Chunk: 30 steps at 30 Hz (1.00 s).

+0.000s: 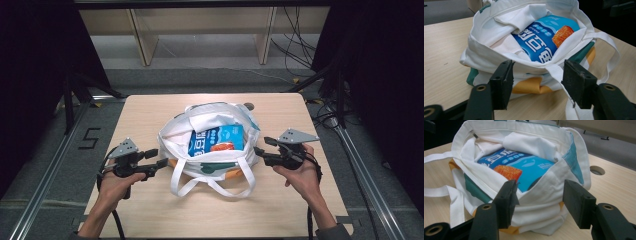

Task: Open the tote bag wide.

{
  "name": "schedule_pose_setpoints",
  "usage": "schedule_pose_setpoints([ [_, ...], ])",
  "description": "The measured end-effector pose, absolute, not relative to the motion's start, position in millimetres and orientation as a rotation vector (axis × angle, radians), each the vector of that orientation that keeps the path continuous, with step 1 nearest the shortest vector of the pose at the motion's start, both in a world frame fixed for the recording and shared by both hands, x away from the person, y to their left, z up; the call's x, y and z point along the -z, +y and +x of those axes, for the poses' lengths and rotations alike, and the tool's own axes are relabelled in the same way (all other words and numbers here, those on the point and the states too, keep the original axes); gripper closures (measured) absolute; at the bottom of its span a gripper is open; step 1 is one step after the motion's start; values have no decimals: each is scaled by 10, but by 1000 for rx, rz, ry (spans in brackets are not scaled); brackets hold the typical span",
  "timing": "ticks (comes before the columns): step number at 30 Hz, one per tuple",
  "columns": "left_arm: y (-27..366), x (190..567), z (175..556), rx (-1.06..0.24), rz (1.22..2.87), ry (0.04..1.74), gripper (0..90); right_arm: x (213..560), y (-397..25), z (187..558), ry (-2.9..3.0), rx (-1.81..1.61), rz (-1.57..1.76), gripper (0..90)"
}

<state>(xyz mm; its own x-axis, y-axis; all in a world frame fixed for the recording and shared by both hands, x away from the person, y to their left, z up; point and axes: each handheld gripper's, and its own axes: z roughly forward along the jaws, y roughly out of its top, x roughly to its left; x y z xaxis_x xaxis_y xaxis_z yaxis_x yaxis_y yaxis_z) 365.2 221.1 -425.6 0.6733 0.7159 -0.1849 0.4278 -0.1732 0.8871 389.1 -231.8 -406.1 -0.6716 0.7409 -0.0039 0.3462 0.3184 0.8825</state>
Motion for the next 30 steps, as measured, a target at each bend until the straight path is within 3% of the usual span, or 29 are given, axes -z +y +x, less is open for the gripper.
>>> schedule_pose_setpoints([
  [23, 2107, 4400, 3316, -329, 1797, 906, 274, 4227, -2430, 3668, 2178, -1296, 1059, 284],
  [30, 2067, 4462, 3231, -325, 1794, 907, 264, 4281, -2463, 3601, 2186, -1299, 1035, 283],
])
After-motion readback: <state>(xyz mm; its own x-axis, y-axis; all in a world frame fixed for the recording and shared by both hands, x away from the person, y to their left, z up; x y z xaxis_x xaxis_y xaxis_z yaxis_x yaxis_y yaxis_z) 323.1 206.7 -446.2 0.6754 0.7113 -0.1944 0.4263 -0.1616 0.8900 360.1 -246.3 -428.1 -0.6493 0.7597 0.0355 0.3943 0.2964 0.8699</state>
